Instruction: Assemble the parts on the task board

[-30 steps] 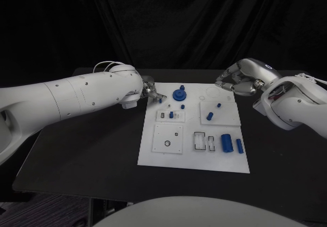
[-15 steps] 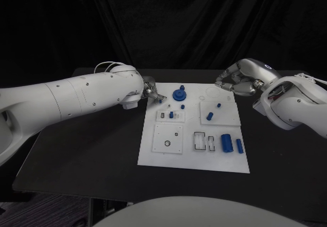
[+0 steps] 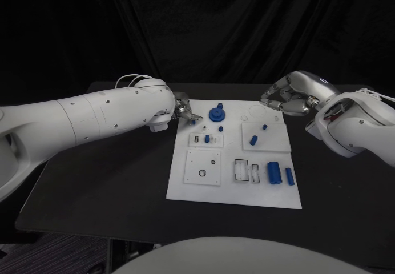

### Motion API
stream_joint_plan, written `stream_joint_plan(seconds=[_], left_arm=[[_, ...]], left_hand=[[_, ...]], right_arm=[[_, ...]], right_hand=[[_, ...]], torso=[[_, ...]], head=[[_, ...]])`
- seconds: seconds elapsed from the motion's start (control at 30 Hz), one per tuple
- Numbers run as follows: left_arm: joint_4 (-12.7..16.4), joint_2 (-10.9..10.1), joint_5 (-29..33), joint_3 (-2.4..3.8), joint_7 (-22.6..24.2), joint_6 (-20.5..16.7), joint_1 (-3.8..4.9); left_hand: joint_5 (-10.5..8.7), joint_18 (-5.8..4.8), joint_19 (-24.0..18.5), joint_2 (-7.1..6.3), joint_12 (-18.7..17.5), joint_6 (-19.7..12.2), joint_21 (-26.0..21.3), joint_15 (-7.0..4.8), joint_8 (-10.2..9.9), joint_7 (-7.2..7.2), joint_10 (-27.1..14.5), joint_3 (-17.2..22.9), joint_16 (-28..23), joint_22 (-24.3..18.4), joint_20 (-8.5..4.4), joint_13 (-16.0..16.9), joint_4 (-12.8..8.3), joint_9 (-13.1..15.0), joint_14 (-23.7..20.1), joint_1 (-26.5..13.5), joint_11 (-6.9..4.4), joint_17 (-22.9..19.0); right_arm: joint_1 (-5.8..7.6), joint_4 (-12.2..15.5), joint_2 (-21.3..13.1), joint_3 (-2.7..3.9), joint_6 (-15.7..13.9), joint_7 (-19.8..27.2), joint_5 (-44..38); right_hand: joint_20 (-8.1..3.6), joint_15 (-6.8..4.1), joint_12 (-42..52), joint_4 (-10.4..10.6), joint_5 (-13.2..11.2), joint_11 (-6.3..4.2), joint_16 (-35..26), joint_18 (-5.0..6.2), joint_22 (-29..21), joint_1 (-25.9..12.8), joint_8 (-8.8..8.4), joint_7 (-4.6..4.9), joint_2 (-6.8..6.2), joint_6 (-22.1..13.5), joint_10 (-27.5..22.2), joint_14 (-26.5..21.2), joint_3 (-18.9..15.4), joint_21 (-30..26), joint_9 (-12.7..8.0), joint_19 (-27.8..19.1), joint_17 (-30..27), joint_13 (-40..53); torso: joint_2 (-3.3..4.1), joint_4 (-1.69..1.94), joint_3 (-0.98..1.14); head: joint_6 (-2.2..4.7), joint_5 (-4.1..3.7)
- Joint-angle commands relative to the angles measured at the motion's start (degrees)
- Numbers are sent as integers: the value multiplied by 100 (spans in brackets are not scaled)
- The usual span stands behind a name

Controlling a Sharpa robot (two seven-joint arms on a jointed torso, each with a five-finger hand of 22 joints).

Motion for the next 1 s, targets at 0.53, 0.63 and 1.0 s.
stream_joint_plan(seconds=[0.53,0.63,1.0], left_arm=[[-3,21,-21,3,-53,-34,-40],[-3,19,-21,3,-67,-42,-43],[18,12,-21,3,-65,-70,-50]], left_hand=[[828,-79,602,-111,-3,3,17,46,-155,-2,607,284,38,1508,61,1501,-33,-19,587,354,35,1509],[830,-79,602,-112,-3,3,17,46,-155,-3,607,287,38,1508,61,1501,-33,-18,587,357,35,1509],[820,-79,602,-154,-3,40,17,40,-95,-14,607,345,38,1508,56,1501,-3,74,587,350,27,1509]], right_arm=[[-14,13,-9,5,63,-138,-10],[-14,13,-8,5,72,-142,-10],[-14,14,-15,5,87,-152,-10]], right_hand=[[-17,44,-27,-5,70,22,15,-1,920,58,-39,-14,14,47,554,601,37,-25,-9,-41,1509,1463],[-17,44,-27,-5,70,22,15,-1,920,58,-39,-14,14,47,554,601,37,-25,-9,-41,1509,1463],[-17,43,-34,-6,85,21,15,0,918,63,-40,-14,17,48,546,601,44,-34,-10,-45,1509,1455]], torso=[[1,-1,1],[1,0,0],[0,2,0]], head=[[0,5],[0,1],[0,-3]])
